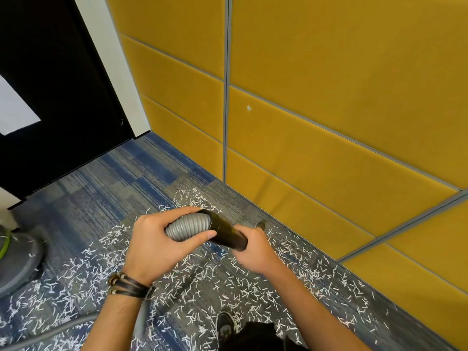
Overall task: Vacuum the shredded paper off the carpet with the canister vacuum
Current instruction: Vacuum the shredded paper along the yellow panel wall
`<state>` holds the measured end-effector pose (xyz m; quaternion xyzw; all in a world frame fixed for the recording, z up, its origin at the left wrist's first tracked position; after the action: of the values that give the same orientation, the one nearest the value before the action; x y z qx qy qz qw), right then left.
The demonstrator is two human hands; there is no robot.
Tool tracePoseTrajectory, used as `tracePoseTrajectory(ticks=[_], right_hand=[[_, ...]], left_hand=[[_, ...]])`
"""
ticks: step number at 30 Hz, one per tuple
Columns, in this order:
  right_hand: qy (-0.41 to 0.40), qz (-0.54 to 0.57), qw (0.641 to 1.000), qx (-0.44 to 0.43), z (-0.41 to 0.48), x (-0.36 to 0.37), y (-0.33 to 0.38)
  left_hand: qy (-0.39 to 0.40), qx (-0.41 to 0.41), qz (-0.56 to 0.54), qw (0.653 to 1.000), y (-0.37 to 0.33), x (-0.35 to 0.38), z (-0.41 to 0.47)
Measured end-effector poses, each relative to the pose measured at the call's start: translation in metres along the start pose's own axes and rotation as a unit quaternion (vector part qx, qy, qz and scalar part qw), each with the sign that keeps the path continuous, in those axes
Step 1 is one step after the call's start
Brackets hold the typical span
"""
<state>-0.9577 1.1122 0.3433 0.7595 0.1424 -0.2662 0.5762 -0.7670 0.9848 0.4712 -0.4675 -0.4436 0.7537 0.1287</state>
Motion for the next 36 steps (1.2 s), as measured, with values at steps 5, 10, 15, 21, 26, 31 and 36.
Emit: tracePoseTrajectory(ticks=[5,10,15,21,26,31,36], right_hand=[[-0.02,0.012,1.0,0.006,-0.027,0.021,-0.003],[-0.002,0.003,1.0,0.015,-0.038,0.032,0.015],[0.021,-0.008,1.0,0.012,-0.043,0.058,0.026],[0.004,-0.003,1.0,0.03,-0.062,0.067,0.024],[0.009,-0.008,1.0,0.015,-0.048,0.07,0.038],[0.007,0.003,1.0,-0.011,-0.044,0.082,0.051],[0.003,0.025,1.0,0.009,-0.06,0.094,0.032]], left_hand=[[0.025,0.02,0.004,0.999,-0.008,0.003,-0.025],[-0.014,0.002,0.014,1.0,-0.009,-0.001,-0.06],[-0.009,-0.018,-0.011,1.0,0.001,-0.012,-0.085],[-0.029,-0.016,-0.004,0.999,-0.003,-0.009,-0.105],[-0.054,-0.018,0.004,0.998,-0.004,-0.018,-0.11],[-0.037,-0.029,0.007,0.999,0.0,-0.025,-0.113],[-0.005,-0.026,-0.022,0.999,-0.001,-0.022,-0.117]])
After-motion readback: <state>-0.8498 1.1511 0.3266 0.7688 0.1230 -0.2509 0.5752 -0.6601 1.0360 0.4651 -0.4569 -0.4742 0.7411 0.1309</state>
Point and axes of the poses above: each hand's wrist, its own z-axis towards the middle knuckle, its own x-axis out of the palm, y = z × x, the point moved 2 cm from there along z, towards the middle knuckle, and after that the axes turned 14 degrees about y, right-handed, at the moved point
